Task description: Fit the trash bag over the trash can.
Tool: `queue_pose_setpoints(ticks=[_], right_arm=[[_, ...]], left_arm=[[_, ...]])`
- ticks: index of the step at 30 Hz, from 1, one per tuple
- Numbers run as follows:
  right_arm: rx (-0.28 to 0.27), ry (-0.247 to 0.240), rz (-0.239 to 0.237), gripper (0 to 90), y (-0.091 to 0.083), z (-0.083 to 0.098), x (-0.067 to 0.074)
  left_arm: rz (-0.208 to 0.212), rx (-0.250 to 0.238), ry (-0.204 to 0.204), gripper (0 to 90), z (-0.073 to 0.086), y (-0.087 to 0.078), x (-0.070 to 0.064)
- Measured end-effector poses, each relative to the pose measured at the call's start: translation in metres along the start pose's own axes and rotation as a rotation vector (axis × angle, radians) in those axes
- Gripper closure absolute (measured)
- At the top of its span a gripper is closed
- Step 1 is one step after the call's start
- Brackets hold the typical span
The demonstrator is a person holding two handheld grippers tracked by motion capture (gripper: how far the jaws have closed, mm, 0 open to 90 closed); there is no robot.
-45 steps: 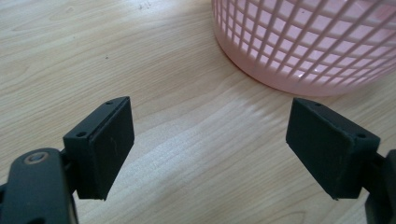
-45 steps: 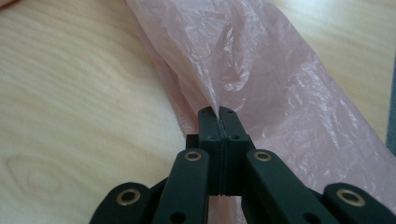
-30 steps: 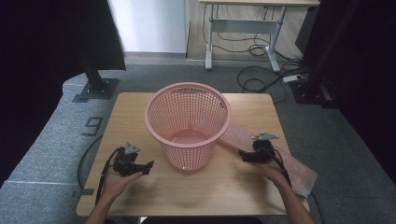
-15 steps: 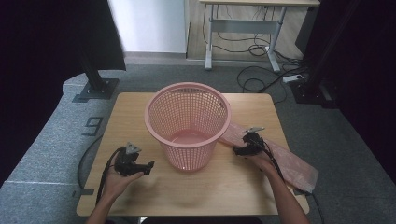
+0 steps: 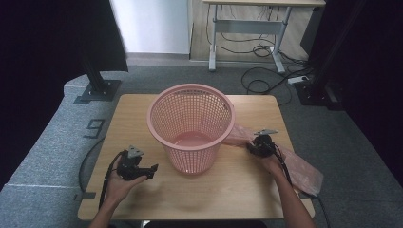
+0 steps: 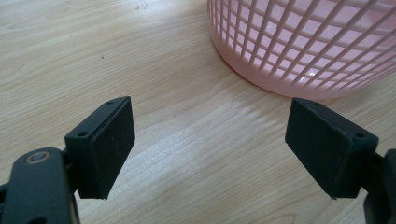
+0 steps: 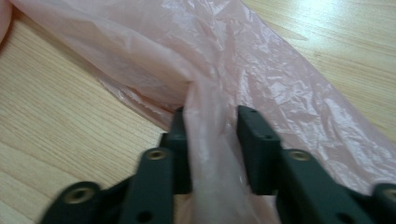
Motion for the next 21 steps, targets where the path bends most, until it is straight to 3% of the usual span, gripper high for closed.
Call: queue_pose_setpoints(ticks=[1,7,13,14,15,16,17,19,21], right_arm=[[0.004,0.0,0.0,77.4,-0.001,0.0,-0.001],[0.018,0.013,0.004,87.0,-0.006,-0.002,-0.009],[-0.113,0.05,-0.011,87.7,-0.033,-0.019,-0.014],[-0.113,0.05,-0.011,87.7,-0.033,-0.019,-0.014],[-0.158,0.055,-0.026,87.7,-0.045,-0.025,-0.013],[-0.158,0.055,-0.026,87.7,-0.045,-0.025,-0.013],[-0.208,0.063,-0.039,87.8,-0.058,-0.031,-0.012],[-0.251,0.082,-0.054,87.8,-0.072,-0.039,-0.014],[-0.291,0.07,-0.064,87.8,-0.087,-0.047,-0.014]], left_arm=[[0.0,0.002,0.001,15.5,0.0,0.0,0.0],[-0.013,-0.011,-0.005,15.6,0.0,-0.003,0.002],[-0.023,-0.016,-0.014,15.7,0.0,-0.005,0.007],[-0.023,-0.016,-0.014,15.8,0.0,-0.005,0.007],[-0.026,-0.02,-0.018,15.8,0.001,-0.006,0.008],[-0.026,-0.02,-0.018,15.8,0.001,-0.006,0.008],[-0.025,-0.018,-0.012,15.8,0.0,-0.007,0.008],[-0.025,-0.023,-0.008,15.9,0.0,-0.009,0.007],[-0.027,-0.027,-0.007,16.0,0.0,-0.009,0.007]])
Point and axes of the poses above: each handheld gripper's, and its own axes: y roughly forward along the jaws, z roughly out of its underside, x roughly to its left, the point moved 1 cm from there along y, roughly forward along the jaws, and after that the axes turned 15 degrees about -x, right-handed, at the moved point
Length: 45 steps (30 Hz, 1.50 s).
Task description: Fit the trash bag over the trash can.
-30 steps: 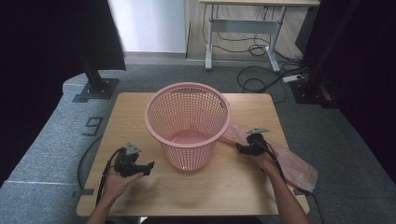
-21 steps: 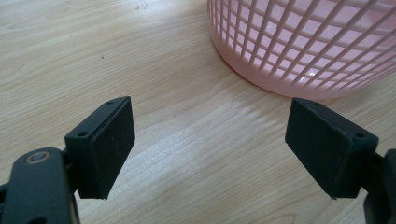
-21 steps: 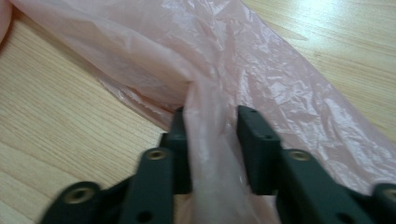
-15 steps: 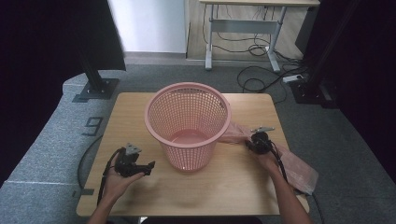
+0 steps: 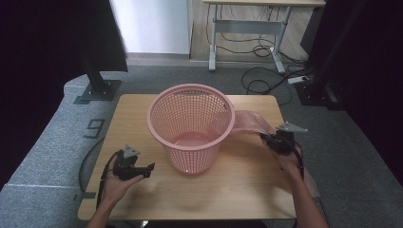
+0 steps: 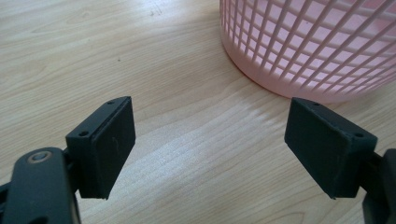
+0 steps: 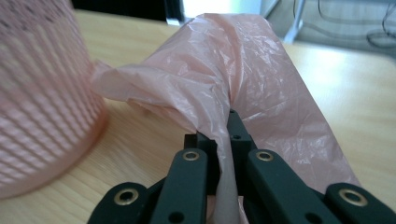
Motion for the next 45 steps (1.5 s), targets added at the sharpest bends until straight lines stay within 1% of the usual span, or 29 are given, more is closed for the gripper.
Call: queue_pose_setpoints(ticks=[1,2,5,6,7,9,10,11,12,14,15,16,17,18,21,23,28,33,34,35,36,38,39,40,42,43,44,45], right_arm=[[0.0,0.0,0.0,87.8,0.0,0.0,0.0],[-0.042,0.001,-0.015,87.8,-0.011,-0.009,0.001],[-0.084,0.0,-0.025,87.8,-0.023,-0.02,0.002],[-0.108,0.006,-0.029,87.8,-0.028,-0.025,0.002],[-0.108,0.006,-0.029,87.8,-0.028,-0.025,0.002],[-0.142,0.005,-0.032,87.9,-0.036,-0.033,0.002],[-0.176,0.011,-0.032,87.9,-0.044,-0.04,0.002],[-0.176,0.011,-0.032,87.9,-0.044,-0.04,0.002],[-0.205,0.01,-0.035,87.9,-0.053,-0.048,0.0],[-0.216,0.011,-0.035,87.9,-0.056,-0.05,0.0],[-0.234,0.015,-0.037,87.9,-0.062,-0.055,-0.001],[-0.263,0.016,-0.04,87.9,-0.07,-0.061,-0.002],[-0.274,0.016,-0.041,87.9,-0.073,-0.064,-0.002],[-0.274,0.016,-0.041,87.9,-0.073,-0.064,-0.002],[-0.316,0.029,-0.052,87.9,-0.086,-0.075,-0.003],[-0.349,0.026,-0.054,87.9,-0.094,-0.082,-0.003],[-0.403,0.023,-0.07,87.9,-0.107,-0.095,-0.001],[-0.443,0.016,-0.085,87.9,-0.115,-0.105,0.005],[-0.443,0.016,-0.085,87.9,-0.115,-0.105,0.005],[-0.467,0.017,-0.086,87.9,-0.119,-0.11,0.006],[-0.467,0.017,-0.086,87.9,-0.119,-0.11,0.006],[-0.511,0.02,-0.095,87.9,-0.128,-0.118,0.007],[-0.511,0.02,-0.095,87.9,-0.128,-0.118,0.007],[-0.546,0.025,-0.103,87.9,-0.135,-0.124,0.009],[-0.571,0.013,-0.112,87.9,-0.141,-0.13,0.012],[-0.571,0.013,-0.112,87.9,-0.141,-0.13,0.012],[-0.584,0.011,-0.121,87.9,-0.144,-0.133,0.014],[-0.613,0.009,-0.144,87.9,-0.15,-0.139,0.019]], left_arm=[[0.0,0.0,0.0,16.1,0.0,0.0,0.0],[0.0,-0.001,0.0,16.1,0.0,0.0,0.0],[-0.001,0.0,0.007,16.2,-0.001,0.001,0.0],[-0.001,-0.002,0.008,16.2,-0.002,0.002,-0.001],[-0.001,-0.002,0.008,16.3,-0.002,0.002,-0.001],[0.0,-0.004,0.011,16.3,-0.003,0.002,0.0],[0.0,-0.007,0.012,16.4,-0.003,0.003,-0.001],[0.0,-0.007,0.012,16.5,-0.003,0.003,-0.001],[0.0,-0.007,0.014,16.5,-0.003,0.004,-0.001],[0.001,-0.007,0.015,16.5,-0.003,0.003,-0.001],[0.002,-0.008,0.016,16.5,-0.003,0.003,-0.001],[0.001,-0.011,0.014,16.5,-0.003,0.002,-0.001],[0.001,-0.011,0.014,16.5,-0.003,0.002,-0.001],[-0.002,-0.013,0.013,16.5,-0.003,0.002,0.0],[-0.01,-0.015,0.011,16.6,-0.004,0.002,0.001],[-0.012,-0.021,0.006,16.6,-0.004,0.002,0.0],[-0.014,-0.02,0.005,16.6,-0.004,0.002,0.0],[-0.014,-0.019,0.005,16.6,-0.004,0.002,0.0],[-0.014,-0.019,0.005,16.6,-0.004,0.002,0.0],[-0.014,-0.019,0.005,16.6,-0.004,0.003,0.0],[-0.014,-0.019,0.005,16.6,-0.004,0.003,0.0],[-0.015,-0.016,0.005,16.6,-0.004,0.003,0.0],[-0.014,-0.016,0.005,16.6,-0.004,0.004,0.0],[-0.011,-0.013,0.009,16.6,-0.004,0.004,-0.001],[-0.012,-0.012,0.01,16.6,-0.004,0.004,-0.001],[-0.011,-0.011,0.011,16.6,-0.004,0.004,-0.001],[-0.011,-0.011,0.011,16.6,-0.004,0.005,-0.002],[-0.011,-0.011,0.01,16.6,-0.004,0.005,-0.002]])
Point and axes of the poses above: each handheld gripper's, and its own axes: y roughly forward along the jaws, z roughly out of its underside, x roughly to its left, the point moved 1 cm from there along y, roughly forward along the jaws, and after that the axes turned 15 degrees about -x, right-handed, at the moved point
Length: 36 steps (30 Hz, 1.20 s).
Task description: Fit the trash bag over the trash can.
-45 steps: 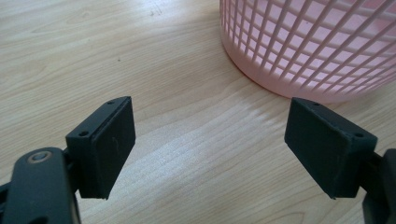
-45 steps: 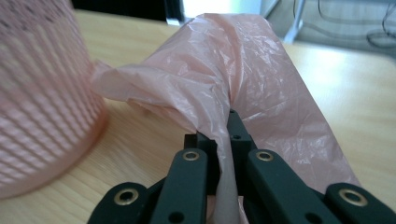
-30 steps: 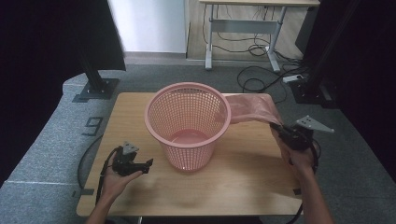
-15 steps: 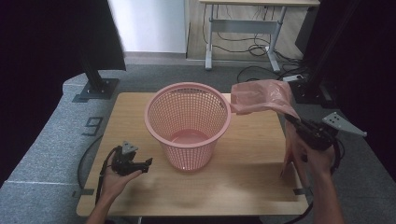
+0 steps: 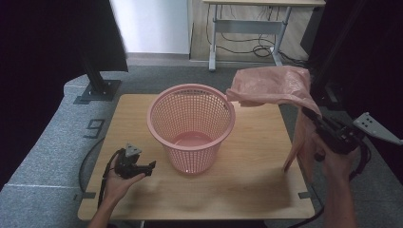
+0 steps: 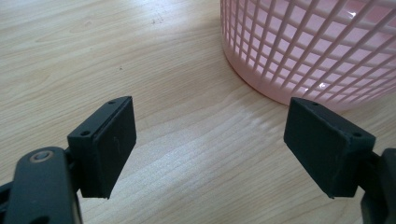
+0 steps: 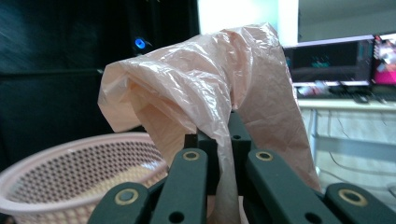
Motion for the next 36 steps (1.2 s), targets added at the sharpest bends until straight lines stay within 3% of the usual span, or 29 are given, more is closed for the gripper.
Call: queue_pose_setpoints(ticks=[8,13,17,18,24,26,30,31,32,35,36], right_arm=[[0.019,0.005,-0.082,87.8,0.012,0.0,0.023],[0.108,0.015,-0.154,87.6,0.036,0.029,0.042],[0.151,0.02,-0.176,87.3,0.047,0.044,0.049],[0.187,0.025,-0.196,86.8,0.055,0.057,0.054],[0.252,0.037,-0.209,84.7,0.066,0.081,0.057],[0.28,0.042,-0.227,80.4,0.071,0.092,0.061],[0.302,0.036,-0.243,71.1,0.074,0.099,0.065],[0.295,0.034,-0.239,56.9,0.073,0.101,0.068],[0.297,0.021,-0.221,50.9,0.072,0.102,0.07],[0.313,0.008,-0.198,36.4,0.069,0.104,0.073],[0.313,0.008,-0.198,36.4,0.069,0.104,0.073]], left_arm=[[0.0,0.0,0.0,16.6,0.0,0.0,-0.001],[-0.002,-0.001,-0.002,16.6,0.0,0.0,0.0],[-0.002,-0.002,-0.002,16.6,0.0,-0.001,0.001],[-0.001,-0.002,-0.003,16.6,0.0,-0.001,0.001],[-0.002,0.0,-0.002,16.6,0.0,-0.001,0.001],[-0.003,-0.004,-0.005,16.6,0.0,-0.001,0.002],[-0.004,-0.004,-0.006,16.6,0.0,-0.002,0.003],[-0.005,-0.005,-0.007,16.6,0.0,-0.002,0.003],[-0.005,-0.005,-0.008,16.6,0.0,-0.002,0.003],[-0.005,-0.007,-0.009,16.6,0.0,-0.003,0.003],[-0.005,-0.007,-0.009,16.6,0.0,-0.003,0.003]])
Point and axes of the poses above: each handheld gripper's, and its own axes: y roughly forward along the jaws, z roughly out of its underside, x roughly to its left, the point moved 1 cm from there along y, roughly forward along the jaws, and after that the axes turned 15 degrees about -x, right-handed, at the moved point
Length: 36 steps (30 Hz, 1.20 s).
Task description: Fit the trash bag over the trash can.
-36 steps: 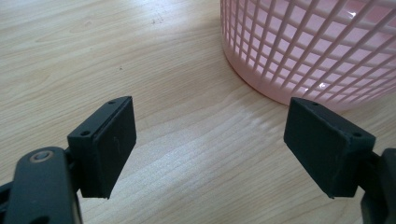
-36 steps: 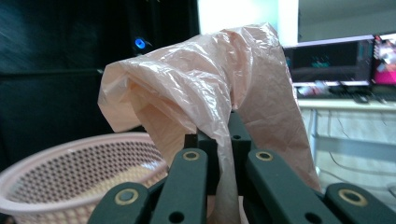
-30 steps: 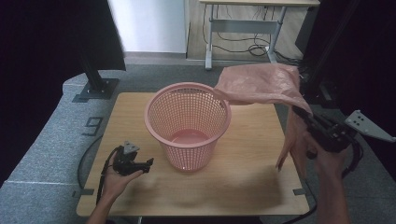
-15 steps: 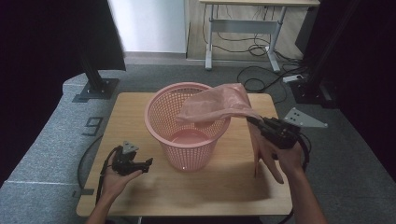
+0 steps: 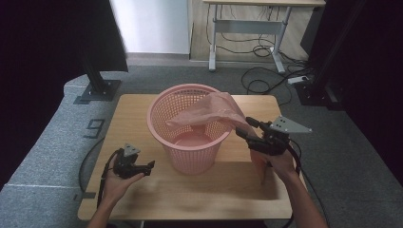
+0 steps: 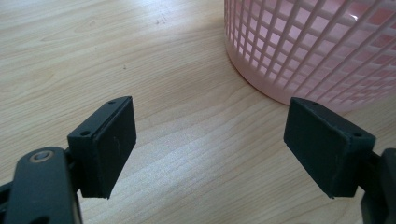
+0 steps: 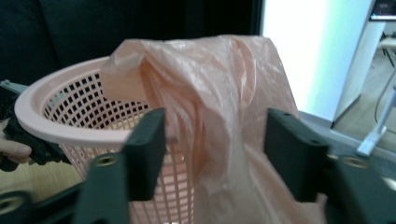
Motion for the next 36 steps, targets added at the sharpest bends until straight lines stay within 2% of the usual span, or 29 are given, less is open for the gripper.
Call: queue_pose_setpoints(ticks=[1,6,9,13,17,20,22,26,27,28,29,30,31,32,33,34,36], right_arm=[[0.017,0.002,0.02,31.8,-0.005,0.001,0.002],[0.048,-0.001,0.059,24.6,-0.018,0.005,0.005],[0.084,0.014,0.122,20.8,-0.034,0.014,-0.001],[0.114,0.027,0.15,20.1,-0.043,0.024,-0.004],[0.173,0.062,0.201,20.0,-0.061,0.047,-0.011],[0.197,0.075,0.219,20.0,-0.067,0.057,-0.013],[0.224,0.108,0.236,21.7,-0.073,0.07,-0.016],[0.254,0.128,0.251,27.9,-0.076,0.08,-0.022],[0.26,0.132,0.252,32.0,-0.076,0.082,-0.024],[0.271,0.12,0.246,42.3,-0.074,0.087,-0.025],[0.271,0.12,0.246,42.3,-0.074,0.087,-0.025],[0.271,0.097,0.256,58.2,-0.073,0.087,-0.025],[0.271,0.084,0.26,64.4,-0.073,0.086,-0.025],[0.271,0.084,0.26,64.4,-0.073,0.086,-0.025],[0.258,0.061,0.273,72.4,-0.073,0.083,-0.026],[0.248,0.057,0.282,75.3,-0.073,0.081,-0.027],[0.238,0.051,0.288,77.6,-0.074,0.079,-0.029]], left_arm=[[0.0,-0.002,-0.001,16.6,0.0,0.0,0.001],[-0.001,-0.004,-0.006,16.6,0.0,0.0,0.002],[-0.001,-0.005,-0.007,16.6,0.0,0.0,0.002],[-0.008,-0.009,-0.012,16.5,-0.001,-0.001,0.004],[-0.014,-0.027,-0.044,17.0,-0.004,-0.004,0.008],[-0.005,-0.033,-0.048,17.1,-0.005,-0.005,0.008],[-0.001,-0.036,-0.052,17.6,-0.006,-0.006,0.008],[0.003,-0.054,-0.061,18.4,-0.01,-0.009,0.008],[0.003,-0.061,-0.057,18.4,-0.011,-0.01,0.007],[0.005,-0.063,-0.05,18.6,-0.012,-0.011,0.006],[0.005,-0.063,-0.05,19.0,-0.012,-0.011,0.006],[0.012,-0.063,-0.051,19.8,-0.013,-0.012,0.006],[0.019,-0.07,-0.061,20.3,-0.016,-0.013,0.005],[0.019,-0.07,-0.061,20.7,-0.016,-0.013,0.005],[0.025,-0.088,-0.075,21.2,-0.02,-0.016,0.006],[0.025,-0.088,-0.075,21.7,-0.02,-0.016,0.006],[0.034,-0.103,-0.076,24.8,-0.024,-0.02,0.007]])
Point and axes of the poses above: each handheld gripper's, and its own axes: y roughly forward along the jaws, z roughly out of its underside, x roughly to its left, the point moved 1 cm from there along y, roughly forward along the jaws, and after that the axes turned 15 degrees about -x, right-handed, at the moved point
